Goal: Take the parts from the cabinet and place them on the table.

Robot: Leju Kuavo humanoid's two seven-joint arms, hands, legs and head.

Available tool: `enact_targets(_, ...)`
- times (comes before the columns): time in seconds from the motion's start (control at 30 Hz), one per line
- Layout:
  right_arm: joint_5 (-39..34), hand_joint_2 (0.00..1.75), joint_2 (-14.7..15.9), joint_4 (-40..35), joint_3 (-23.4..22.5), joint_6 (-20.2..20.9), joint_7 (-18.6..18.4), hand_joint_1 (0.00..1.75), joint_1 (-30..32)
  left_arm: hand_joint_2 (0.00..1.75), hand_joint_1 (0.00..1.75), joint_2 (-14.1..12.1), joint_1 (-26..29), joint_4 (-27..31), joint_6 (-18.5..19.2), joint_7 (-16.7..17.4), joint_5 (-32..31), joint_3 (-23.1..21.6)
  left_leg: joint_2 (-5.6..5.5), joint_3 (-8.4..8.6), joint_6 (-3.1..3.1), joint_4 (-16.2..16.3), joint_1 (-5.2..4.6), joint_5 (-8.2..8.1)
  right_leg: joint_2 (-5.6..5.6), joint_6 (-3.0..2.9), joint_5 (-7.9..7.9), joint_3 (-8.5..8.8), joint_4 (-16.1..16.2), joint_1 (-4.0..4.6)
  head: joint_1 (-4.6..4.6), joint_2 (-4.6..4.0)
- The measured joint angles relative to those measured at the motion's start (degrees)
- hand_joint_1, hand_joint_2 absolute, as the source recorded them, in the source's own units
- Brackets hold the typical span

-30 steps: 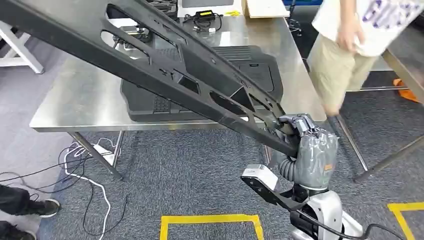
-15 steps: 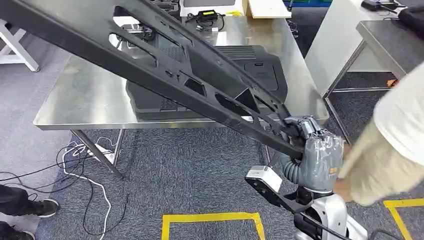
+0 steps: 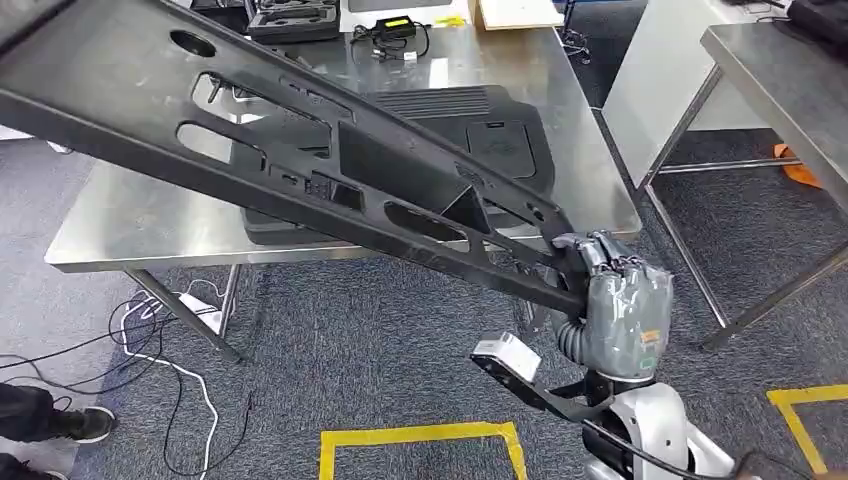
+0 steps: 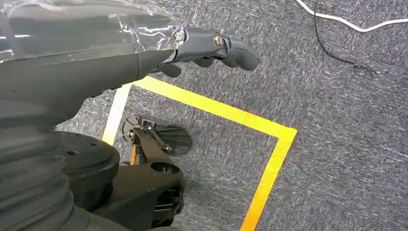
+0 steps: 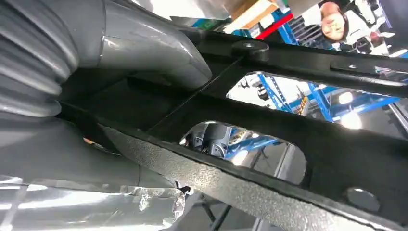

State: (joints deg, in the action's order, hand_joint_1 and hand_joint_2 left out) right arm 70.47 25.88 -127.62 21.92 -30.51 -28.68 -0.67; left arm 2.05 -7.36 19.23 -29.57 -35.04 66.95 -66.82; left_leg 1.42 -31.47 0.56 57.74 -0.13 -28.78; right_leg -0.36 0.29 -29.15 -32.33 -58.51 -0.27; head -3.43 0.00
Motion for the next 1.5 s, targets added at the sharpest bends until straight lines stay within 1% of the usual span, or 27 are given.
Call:
enact_targets(0.07,0.2,1.75,0.0,0.0,0.0,0.4,0.2,1.75,0.0,1.75,0.0,0.0,0.0,0.0,0.1,0.2,-0.2,0.0,0.0,0.01,-0.26,0.0,0.05,-0.08,0.01,-0.09,-0.06,0.01,0.0,0.04,0.0,0.0)
enact_targets(0.17,0.1,1.75,0.0,-0.1,0.0,0.9,0.5,1.75,0.3,1.75,0.0,0.0,0.0,0.0,0.1,0.2,-0.2,0.0,0.0,0.01,-0.32,0.0,0.06,-0.12,0.01,-0.12,-0.08,0.04,0.0,0.03,-0.02,0.0)
enact_targets(0.47,0.0,1.75,-0.1,-0.1,0.0,1.7,0.5,1.75,0.6,1.75,0.0,0.0,0.0,0.0,0.1,0.2,-0.2,-0.2,0.0,0.01,-0.26,0.0,-0.08,-0.17,0.01,-0.1,-0.09,0.07,0.0,-0.11,-0.02,0.0)
enact_targets(0.8,0.4,1.75,-0.1,-0.4,0.0,-0.1,0.9,1.75,0.7,1.75,0.0,0.0,0.0,0.0,0.1,0.7,-0.3,-0.3,0.0,0.03,-0.25,0.0,-0.16,-0.18,0.01,-0.09,-0.08,0.1,0.0,-0.18,-0.02,0.0)
enact_targets(1.5,1.1,1.75,-0.5,-0.7,0.0,-0.2,1.1,1.75,0.8,1.75,0.0,0.0,0.1,0.0,0.2,0.0,0.2,-0.3,0.0,0.04,-0.23,0.0,-0.15,-0.19,0.0,-0.1,-0.09,0.11,0.0,-0.18,-0.02,0.0)
